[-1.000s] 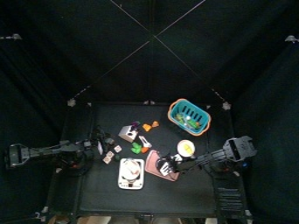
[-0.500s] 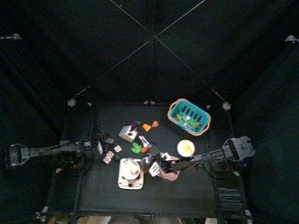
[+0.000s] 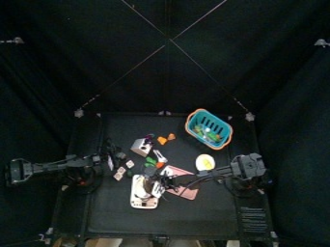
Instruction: Place pot lid on pot
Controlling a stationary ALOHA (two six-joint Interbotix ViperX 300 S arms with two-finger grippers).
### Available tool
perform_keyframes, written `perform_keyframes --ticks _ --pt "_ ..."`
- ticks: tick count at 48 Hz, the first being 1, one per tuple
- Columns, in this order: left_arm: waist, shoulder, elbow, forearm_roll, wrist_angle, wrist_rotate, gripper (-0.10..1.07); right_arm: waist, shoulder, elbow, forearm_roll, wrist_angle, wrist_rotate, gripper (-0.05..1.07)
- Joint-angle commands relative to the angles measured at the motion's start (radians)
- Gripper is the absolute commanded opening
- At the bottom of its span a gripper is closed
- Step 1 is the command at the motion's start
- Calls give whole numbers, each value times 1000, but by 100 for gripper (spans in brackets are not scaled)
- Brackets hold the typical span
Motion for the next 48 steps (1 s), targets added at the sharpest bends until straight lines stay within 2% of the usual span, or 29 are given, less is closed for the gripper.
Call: perform_keyframes --ticks 1,12,22,29,48 --pt "2 2 -12 0 -5 2 104 -15 17 -104 31 26 -63 56" --pt "2 2 -12 0 -5 2 104 -26 124 -247 91 107 -186 56" --pt "2 2 -12 0 -5 2 104 -26 192 -342 95 160 -236 56" --pt "2 2 -12 2 -5 2 104 -28 222 -357 91 170 -238 56" --pt "2 2 -12 0 -5 2 104 -29 238 -356 91 152 -239 56"
